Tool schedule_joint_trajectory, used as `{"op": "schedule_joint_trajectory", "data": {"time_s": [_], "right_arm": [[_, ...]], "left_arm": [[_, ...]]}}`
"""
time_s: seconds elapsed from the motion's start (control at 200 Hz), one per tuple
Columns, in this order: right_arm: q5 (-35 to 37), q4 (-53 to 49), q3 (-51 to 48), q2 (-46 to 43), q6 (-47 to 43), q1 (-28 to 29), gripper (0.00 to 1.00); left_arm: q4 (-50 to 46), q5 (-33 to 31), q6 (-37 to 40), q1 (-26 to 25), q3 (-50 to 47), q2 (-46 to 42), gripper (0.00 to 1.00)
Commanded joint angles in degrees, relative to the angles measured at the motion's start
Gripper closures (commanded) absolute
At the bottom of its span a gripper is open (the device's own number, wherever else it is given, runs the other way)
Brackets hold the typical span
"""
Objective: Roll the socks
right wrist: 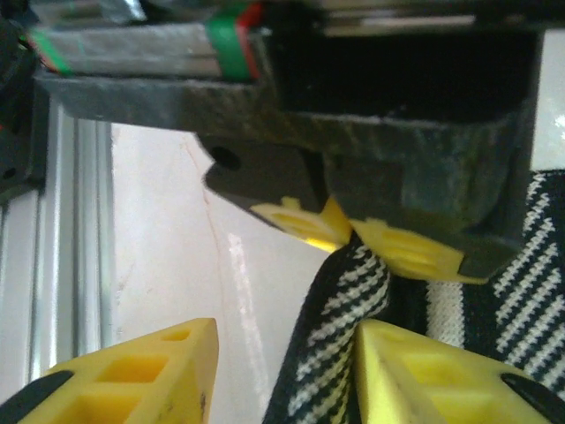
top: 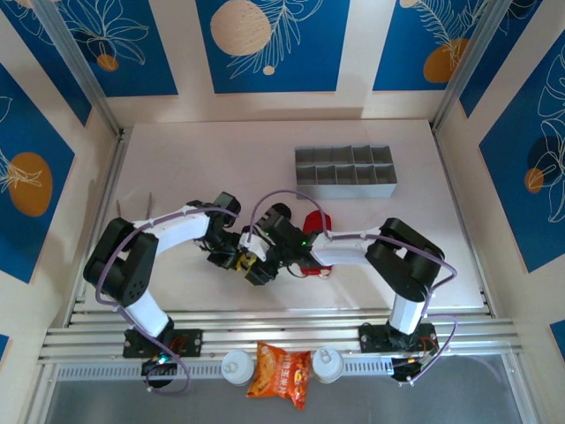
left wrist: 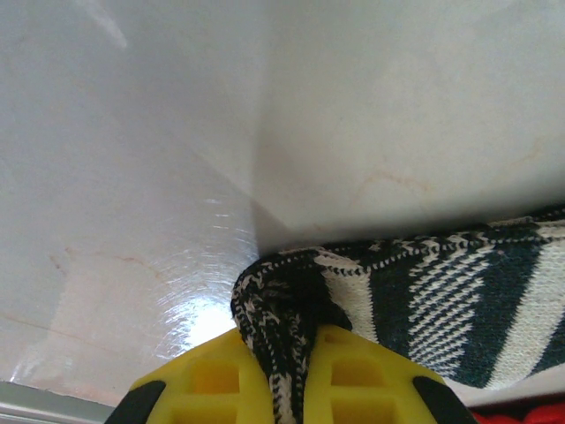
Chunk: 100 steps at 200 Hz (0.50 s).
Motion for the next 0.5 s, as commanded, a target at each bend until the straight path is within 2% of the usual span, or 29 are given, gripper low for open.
{"op": "schedule_joint_trajectory", "data": {"time_s": [0.0, 0.135, 0.24, 0.355, 0.495], "right_arm": [[0.6, -2.8, 3.6, 2.8, 0.2, 0.2, 0.64], [0.2, -4.1, 5.0, 4.5, 0.7, -0.2, 0.79], [0.5, -5.9, 5.9, 5.6, 1.2, -0.2, 0.82], [-0.1, -6.6, 5.8, 6.1, 2.0, -0.7, 0.94], [-6.7, -7.7, 6.9, 7.4, 6.2, -3.6, 1.00]], "left_arm": [[-3.8, -1.7, 0.8, 0.0, -0.5, 2.4, 1.00], [-3.8, -1.6, 0.9, 0.1, -0.6, 2.0, 1.00], [-3.8, -1.9, 0.9, 0.2, -0.9, 0.9, 1.00], [-3.9, -1.8, 1.1, 0.5, -1.0, -0.7, 1.00], [-4.5, -4.4, 1.4, 0.6, -1.0, -5.5, 0.76]]}}
